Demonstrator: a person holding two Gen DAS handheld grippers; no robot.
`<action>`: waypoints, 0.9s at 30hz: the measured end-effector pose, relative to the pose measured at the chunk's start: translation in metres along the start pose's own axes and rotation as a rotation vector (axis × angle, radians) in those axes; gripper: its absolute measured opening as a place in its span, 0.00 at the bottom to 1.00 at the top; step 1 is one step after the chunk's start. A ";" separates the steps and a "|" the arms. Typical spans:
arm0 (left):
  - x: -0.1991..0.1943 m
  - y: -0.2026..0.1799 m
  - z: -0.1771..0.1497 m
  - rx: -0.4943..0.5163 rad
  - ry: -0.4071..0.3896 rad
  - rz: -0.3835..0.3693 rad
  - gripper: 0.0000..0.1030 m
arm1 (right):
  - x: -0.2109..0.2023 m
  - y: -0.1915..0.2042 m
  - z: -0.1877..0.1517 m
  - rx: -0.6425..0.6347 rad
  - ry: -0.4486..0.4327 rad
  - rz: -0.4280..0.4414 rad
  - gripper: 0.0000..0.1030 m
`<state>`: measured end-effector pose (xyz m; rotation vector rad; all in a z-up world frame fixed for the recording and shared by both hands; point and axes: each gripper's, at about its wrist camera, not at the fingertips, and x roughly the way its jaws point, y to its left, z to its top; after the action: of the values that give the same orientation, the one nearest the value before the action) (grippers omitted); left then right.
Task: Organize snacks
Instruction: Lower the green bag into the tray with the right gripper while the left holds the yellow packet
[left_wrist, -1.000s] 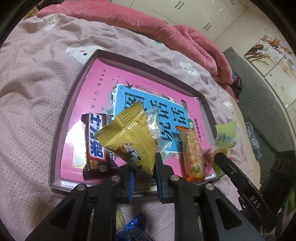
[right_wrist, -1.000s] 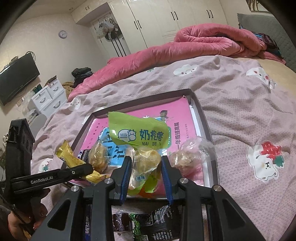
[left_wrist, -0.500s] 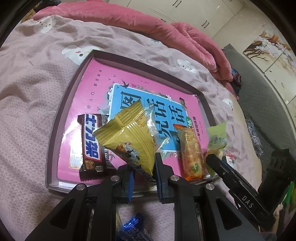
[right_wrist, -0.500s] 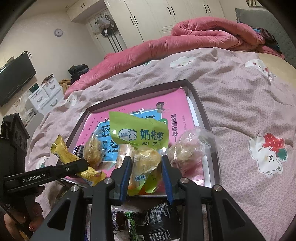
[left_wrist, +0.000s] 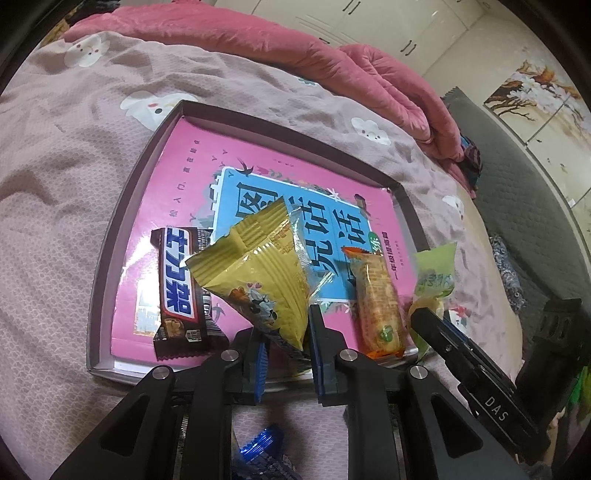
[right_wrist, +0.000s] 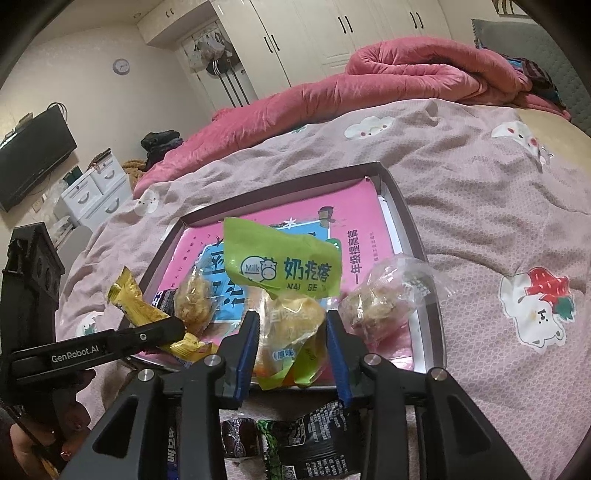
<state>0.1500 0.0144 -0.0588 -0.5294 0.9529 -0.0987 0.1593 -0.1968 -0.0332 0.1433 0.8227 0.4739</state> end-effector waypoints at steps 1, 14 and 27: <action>0.000 -0.001 0.000 0.001 0.000 0.000 0.20 | 0.000 0.000 0.000 0.002 0.002 0.001 0.36; -0.002 0.000 -0.001 -0.004 0.000 0.002 0.20 | -0.006 0.003 -0.001 -0.004 -0.009 0.030 0.37; -0.007 0.007 0.003 -0.025 -0.006 0.038 0.42 | -0.005 0.006 -0.002 -0.004 0.007 0.055 0.37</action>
<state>0.1471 0.0237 -0.0556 -0.5336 0.9591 -0.0510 0.1530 -0.1934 -0.0296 0.1609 0.8258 0.5277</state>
